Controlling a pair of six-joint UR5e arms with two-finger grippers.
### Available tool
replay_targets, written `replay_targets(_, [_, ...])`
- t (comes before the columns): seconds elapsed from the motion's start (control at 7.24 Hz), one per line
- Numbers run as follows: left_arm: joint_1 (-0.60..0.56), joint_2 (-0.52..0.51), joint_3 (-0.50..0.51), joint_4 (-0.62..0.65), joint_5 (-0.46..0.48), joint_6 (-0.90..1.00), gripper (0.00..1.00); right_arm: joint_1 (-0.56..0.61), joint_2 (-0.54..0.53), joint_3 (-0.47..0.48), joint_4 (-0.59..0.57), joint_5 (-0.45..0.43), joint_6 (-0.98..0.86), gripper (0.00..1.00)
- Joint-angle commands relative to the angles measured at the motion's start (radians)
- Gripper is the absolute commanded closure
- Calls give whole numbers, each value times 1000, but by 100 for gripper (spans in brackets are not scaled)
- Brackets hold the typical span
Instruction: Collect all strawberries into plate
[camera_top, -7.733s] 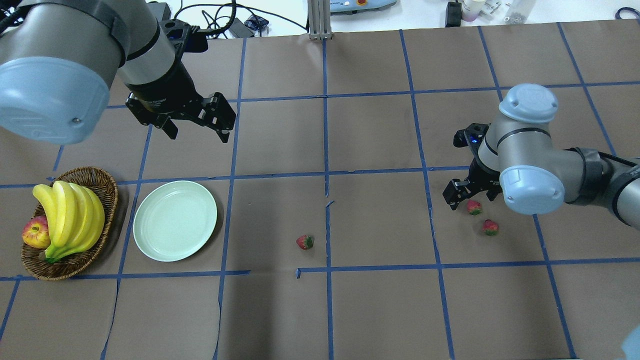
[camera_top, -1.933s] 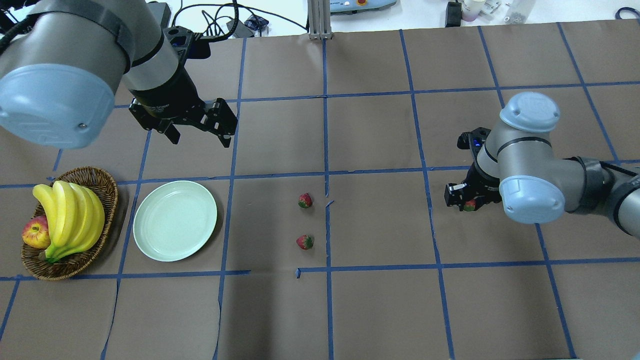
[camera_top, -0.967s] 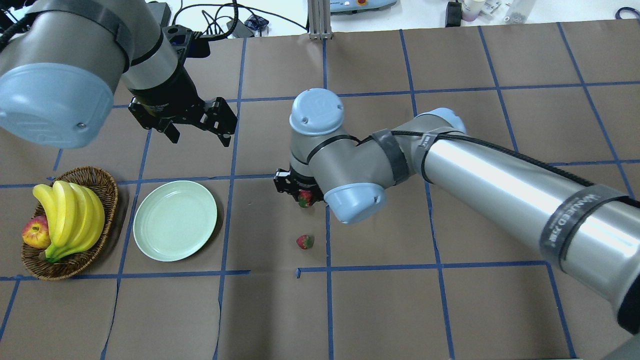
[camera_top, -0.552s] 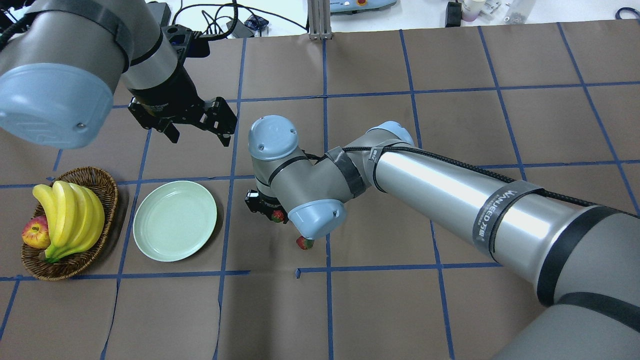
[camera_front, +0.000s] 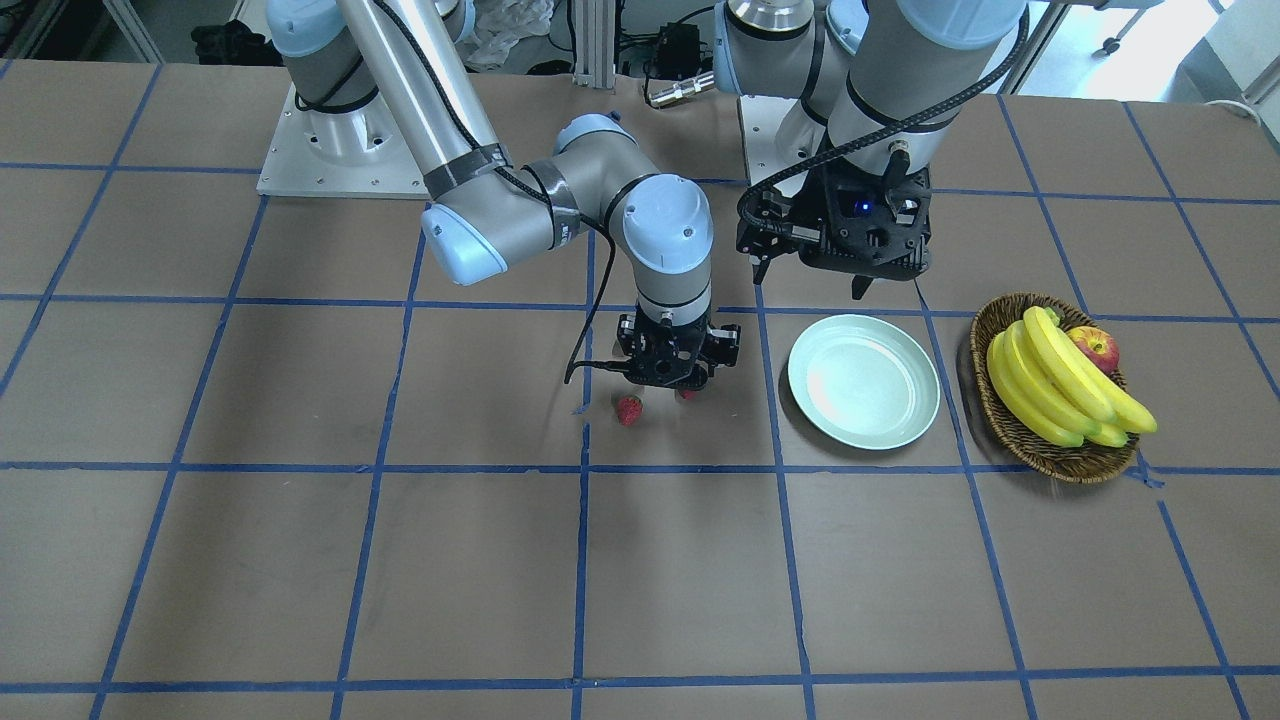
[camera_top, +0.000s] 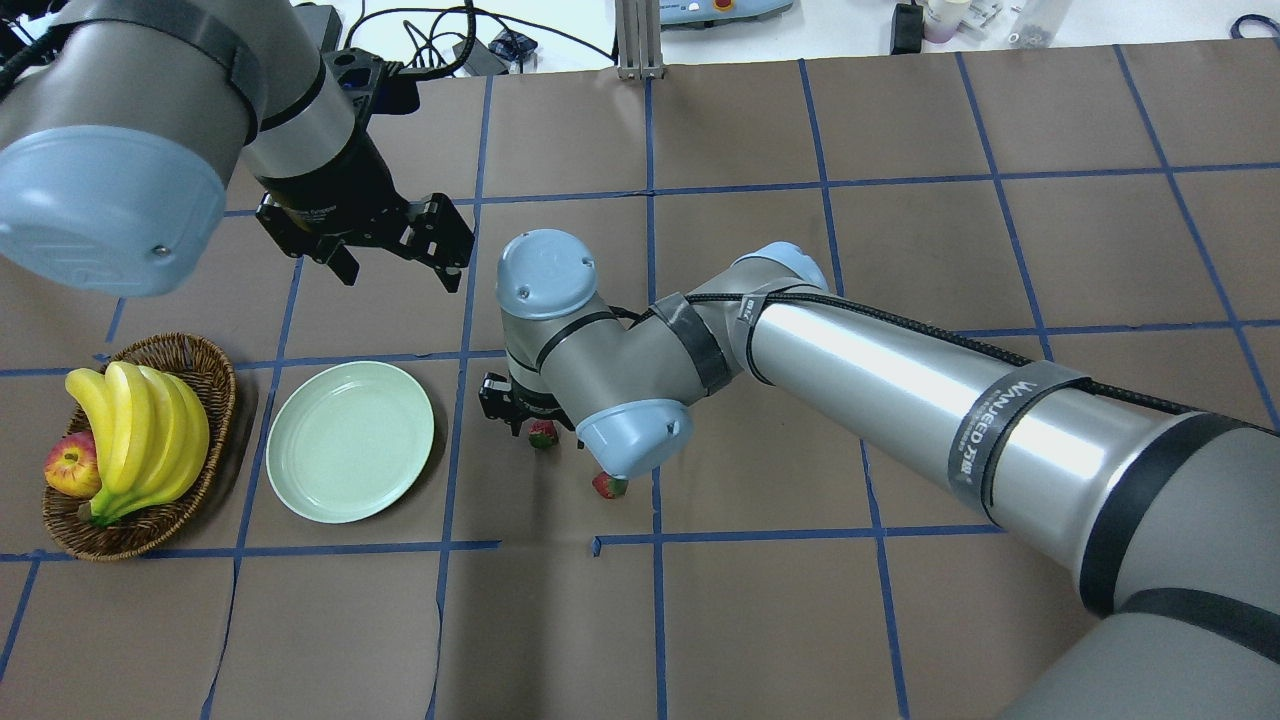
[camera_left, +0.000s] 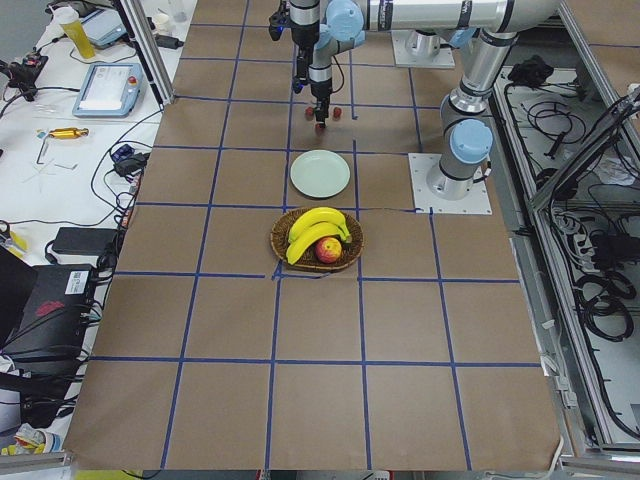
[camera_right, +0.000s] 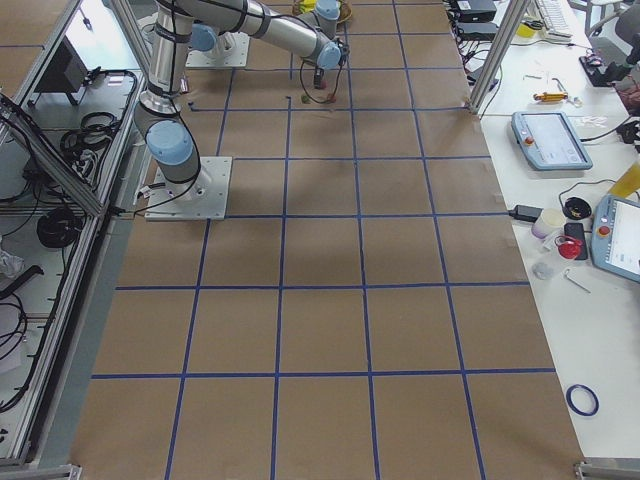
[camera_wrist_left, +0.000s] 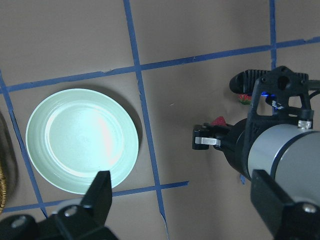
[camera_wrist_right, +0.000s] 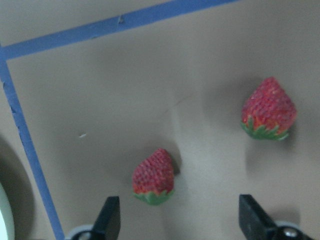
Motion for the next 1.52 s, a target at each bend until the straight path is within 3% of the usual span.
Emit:
replay_targets(0.0, [0, 2, 1, 0, 0, 0, 0, -176, -145, 13, 176, -49, -163, 0])
replay_targets(0.14, [0, 2, 3, 0, 0, 0, 0, -291, -235, 13, 312, -60, -319, 0])
replay_targets(0.55, [0, 0, 3, 2, 0, -2, 0, -542, -397, 4, 513, -169, -801, 0])
replay_targets(0.83, [0, 0, 4, 2, 0, 0, 0, -562, -463, -2, 509, -177, -807, 0])
replay_targets(1.24, [0, -12, -3, 5, 0, 0, 0, -559, -474, -178, 638, -177, -804, 0])
replay_targets(1.38, [0, -23, -3, 5, 0, -1, 0, -559, -474, -174, 624, -165, -795, 0])
